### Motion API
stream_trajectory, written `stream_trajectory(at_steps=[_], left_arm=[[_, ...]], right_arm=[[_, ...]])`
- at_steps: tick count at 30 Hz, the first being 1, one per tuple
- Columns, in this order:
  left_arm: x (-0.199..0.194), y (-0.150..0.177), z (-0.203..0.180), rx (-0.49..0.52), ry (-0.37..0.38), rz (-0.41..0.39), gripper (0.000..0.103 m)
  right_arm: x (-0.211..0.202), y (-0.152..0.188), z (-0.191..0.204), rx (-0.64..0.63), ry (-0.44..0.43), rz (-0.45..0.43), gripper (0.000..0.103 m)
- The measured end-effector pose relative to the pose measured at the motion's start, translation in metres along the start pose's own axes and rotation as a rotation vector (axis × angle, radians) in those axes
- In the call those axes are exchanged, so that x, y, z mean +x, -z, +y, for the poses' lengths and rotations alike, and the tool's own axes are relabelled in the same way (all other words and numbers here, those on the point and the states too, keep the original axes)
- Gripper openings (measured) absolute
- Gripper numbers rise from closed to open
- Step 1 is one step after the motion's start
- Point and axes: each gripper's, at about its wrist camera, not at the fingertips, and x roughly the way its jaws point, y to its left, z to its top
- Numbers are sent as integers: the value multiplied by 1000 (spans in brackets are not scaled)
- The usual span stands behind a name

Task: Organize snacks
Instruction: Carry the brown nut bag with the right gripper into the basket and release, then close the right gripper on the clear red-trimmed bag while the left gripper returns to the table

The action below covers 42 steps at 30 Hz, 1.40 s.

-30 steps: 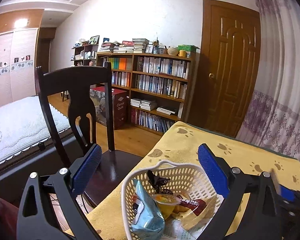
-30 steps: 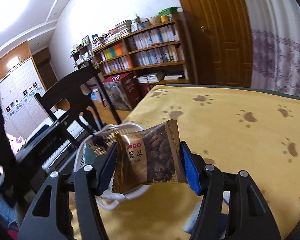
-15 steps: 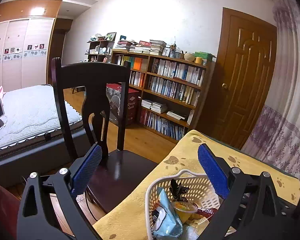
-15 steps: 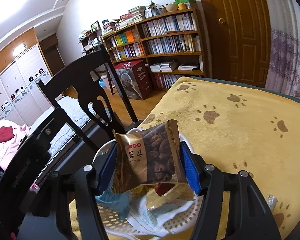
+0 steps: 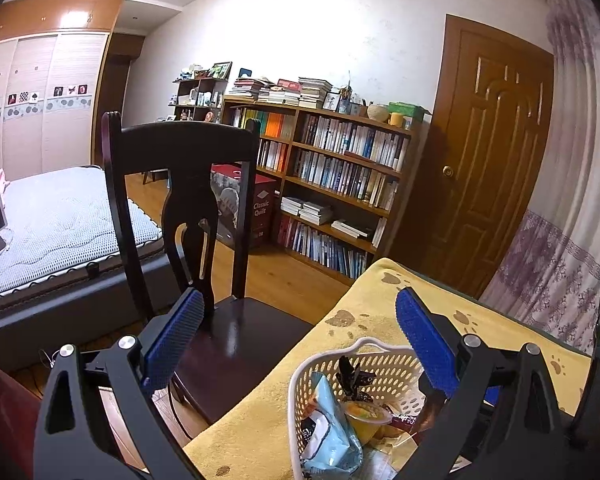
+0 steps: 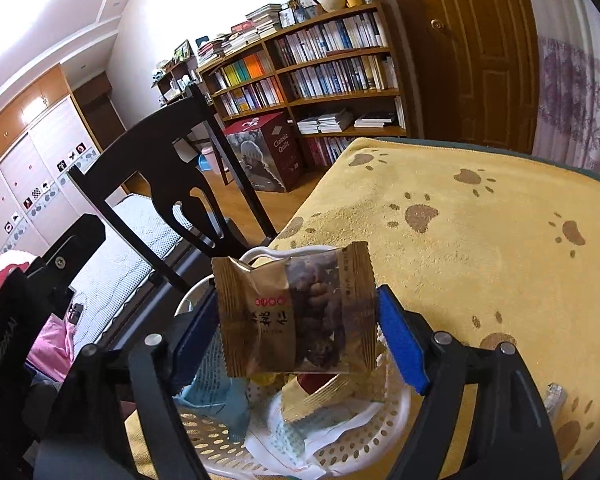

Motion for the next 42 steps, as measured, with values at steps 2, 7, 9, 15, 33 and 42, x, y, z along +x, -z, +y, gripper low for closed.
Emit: stream_trajectory(at_steps=[2, 7, 9, 15, 33, 42], left_arm=[[0, -1, 1, -1, 1, 1, 98], [0, -2, 6, -27, -4, 4, 98], [0, -2, 7, -35, -7, 4, 98], [0, -2, 7, -26, -4, 5, 98], [-9, 7, -27, 57, 43, -2, 98], [-22, 19, -63, 151, 105, -6, 100]], right_arm=[[3, 0, 3, -6, -12, 7, 78], [2, -2, 20, -64, -12, -27, 92], [-1, -3, 21, -68, -4, -38, 92], [-6, -2, 15, -52, -8, -35, 92], [-33, 35, -35, 11, 135, -58, 92], [-70, 59, -100, 130, 231, -86, 92]])
